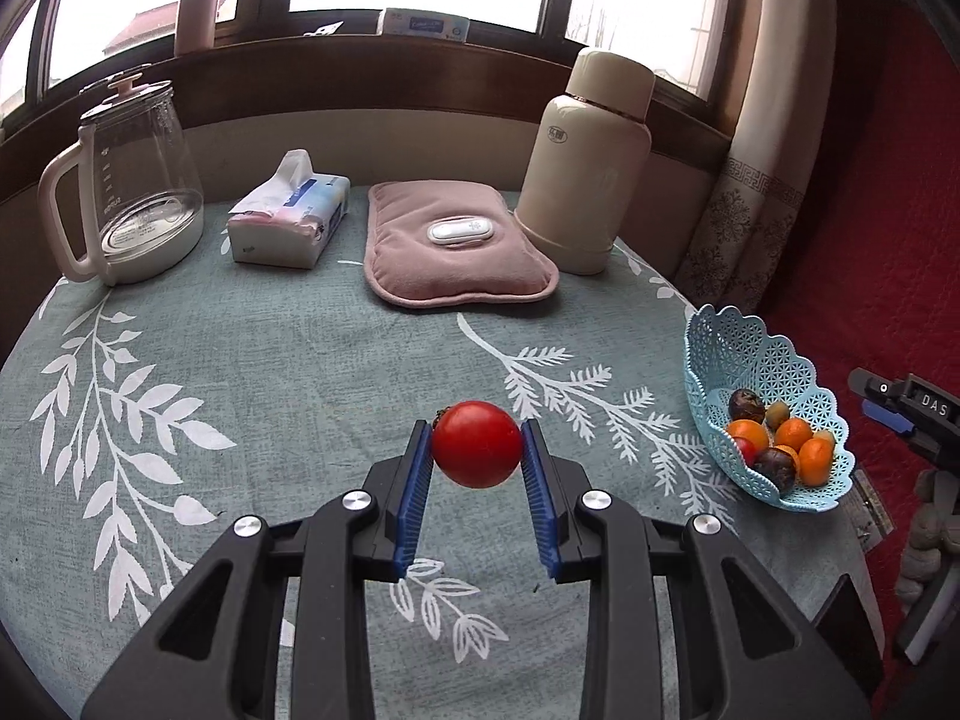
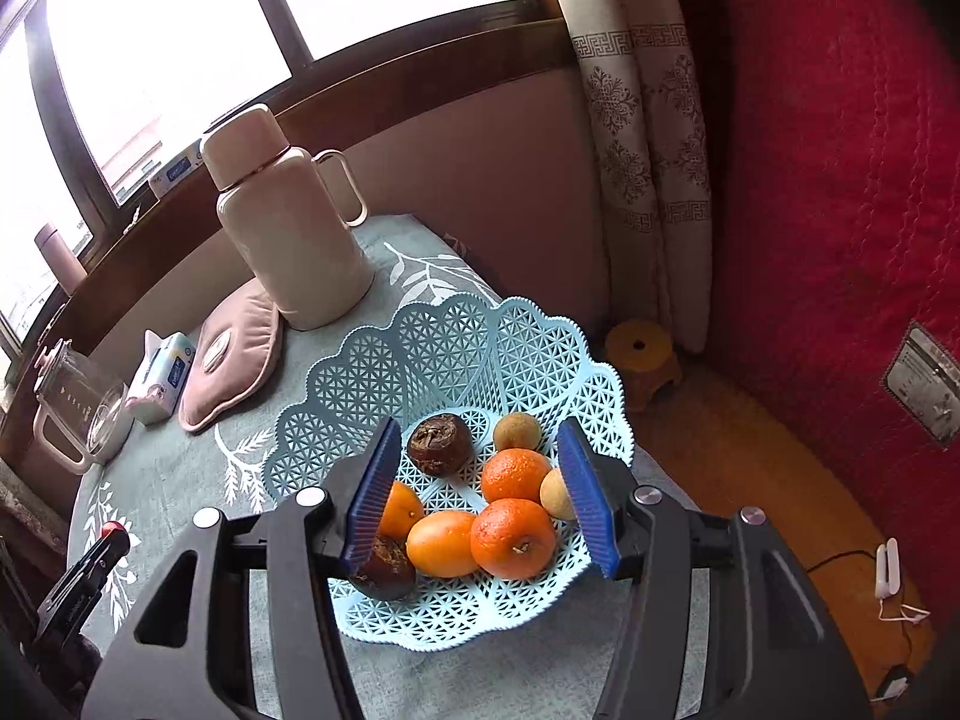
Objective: Organize fruits
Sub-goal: 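Carry the held cherry tomato into the basket with the left tool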
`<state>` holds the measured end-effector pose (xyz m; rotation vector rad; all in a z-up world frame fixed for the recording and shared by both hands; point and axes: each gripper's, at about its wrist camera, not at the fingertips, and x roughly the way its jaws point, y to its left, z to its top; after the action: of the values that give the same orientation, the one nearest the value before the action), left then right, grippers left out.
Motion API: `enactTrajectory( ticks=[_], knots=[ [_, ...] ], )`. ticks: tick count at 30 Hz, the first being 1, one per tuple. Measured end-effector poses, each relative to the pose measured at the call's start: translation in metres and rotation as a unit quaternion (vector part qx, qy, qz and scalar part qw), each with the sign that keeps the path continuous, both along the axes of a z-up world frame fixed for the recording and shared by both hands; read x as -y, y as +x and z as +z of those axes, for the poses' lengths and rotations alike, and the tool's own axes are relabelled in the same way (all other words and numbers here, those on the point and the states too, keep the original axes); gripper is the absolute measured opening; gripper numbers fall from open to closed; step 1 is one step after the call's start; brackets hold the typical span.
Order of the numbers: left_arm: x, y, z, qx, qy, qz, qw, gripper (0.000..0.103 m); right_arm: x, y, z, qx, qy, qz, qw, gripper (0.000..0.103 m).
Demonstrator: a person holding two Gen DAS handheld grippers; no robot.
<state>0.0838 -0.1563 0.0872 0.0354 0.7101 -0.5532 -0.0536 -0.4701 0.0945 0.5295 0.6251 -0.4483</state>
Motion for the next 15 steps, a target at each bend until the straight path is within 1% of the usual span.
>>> enactTrajectory(
  ticks=[4, 7, 9, 12, 15],
  knots=[
    [0.034, -0.010, 0.010, 0.001, -0.003, -0.034, 0.9994, 0.030, 0.010, -0.019, 0.004, 0.024, 0.012, -0.004, 1.000, 0.057],
    [0.063, -0.013, 0.014, -0.007, -0.007, -0.062, 0.9980, 0.030, 0.018, -0.030, 0.006, 0.040, 0.016, -0.014, 0.999, 0.062],
    [0.082, -0.014, 0.016, -0.011, -0.009, -0.081, 0.9966, 0.030, 0.023, -0.036, 0.006, 0.045, 0.018, -0.024, 0.999, 0.062],
    [0.112, -0.012, 0.016, -0.022, -0.011, -0.113, 0.9933, 0.030, 0.029, -0.039, 0.008, 0.051, 0.031, -0.025, 0.998, 0.062],
    [0.139, -0.009, 0.012, -0.038, -0.011, -0.138, 0.9896, 0.030, 0.027, -0.042, 0.014, 0.054, 0.015, -0.027, 0.998, 0.062]
  ],
)
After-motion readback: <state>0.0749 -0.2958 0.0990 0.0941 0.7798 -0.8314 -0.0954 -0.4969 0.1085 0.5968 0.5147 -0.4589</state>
